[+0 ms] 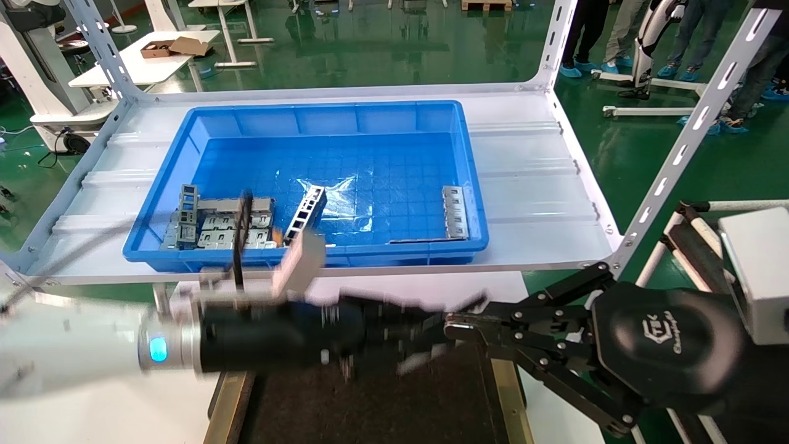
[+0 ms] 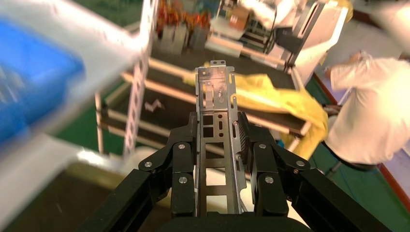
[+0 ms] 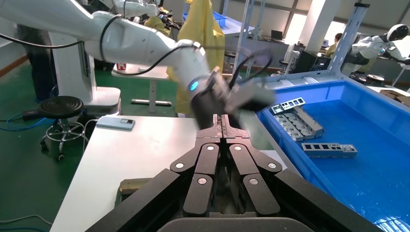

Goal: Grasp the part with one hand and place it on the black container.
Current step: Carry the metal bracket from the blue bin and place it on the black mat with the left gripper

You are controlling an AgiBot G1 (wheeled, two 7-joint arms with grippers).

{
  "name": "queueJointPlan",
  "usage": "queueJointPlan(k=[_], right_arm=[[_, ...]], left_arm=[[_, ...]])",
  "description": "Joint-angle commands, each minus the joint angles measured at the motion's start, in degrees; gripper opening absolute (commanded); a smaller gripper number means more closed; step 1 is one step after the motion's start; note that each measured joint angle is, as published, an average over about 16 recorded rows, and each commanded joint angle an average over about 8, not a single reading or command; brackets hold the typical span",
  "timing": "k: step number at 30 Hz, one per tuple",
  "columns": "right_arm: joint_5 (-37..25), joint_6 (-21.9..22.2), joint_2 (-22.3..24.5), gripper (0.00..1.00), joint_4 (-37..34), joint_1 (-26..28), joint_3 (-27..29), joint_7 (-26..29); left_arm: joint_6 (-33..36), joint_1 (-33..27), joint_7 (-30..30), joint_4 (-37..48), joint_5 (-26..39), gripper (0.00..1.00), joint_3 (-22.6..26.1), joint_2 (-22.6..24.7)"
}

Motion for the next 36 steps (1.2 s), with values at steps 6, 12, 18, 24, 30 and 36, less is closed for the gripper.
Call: queueJointPlan(k=[6, 12, 18, 24, 30, 36], right_arm=[[0.01, 0.0, 0.0, 0.0, 0.0, 0.0, -0.01, -0.01], [0.01, 0.01, 0.01, 0.0, 0.0, 0.0, -0.02, -0.01], [0.02, 0.01, 0.01, 0.0, 0.0, 0.01, -0.03, -0.01], [0.03, 0.02, 0.01, 0.0, 0.0, 0.01, -0.04, -0.02], [0.03, 0.02, 0.02, 0.0, 0.0, 0.01, -0.05, -0.02], [0.04, 0.02, 0.02, 0.0, 0.0, 0.01, -0.06, -0.03]], left_arm=[[-9.66, 10.03, -5.01, -6.78, 0.36, 0.0, 1.63, -2.55], [-19.36, 16.75, -9.31, -9.25, 0.15, 0.0, 2.6, -2.49], [-29.65, 20.8, -12.25, -10.03, 0.33, 0.0, 2.96, -0.72], [-40.92, 23.76, -13.73, -9.53, 0.45, 0.0, 2.64, 2.56], [-50.2, 25.36, -15.64, -8.51, 0.4, 0.0, 2.69, 6.22], [-57.59, 25.61, -17.1, -6.34, -0.09, 0.0, 2.28, 10.01]])
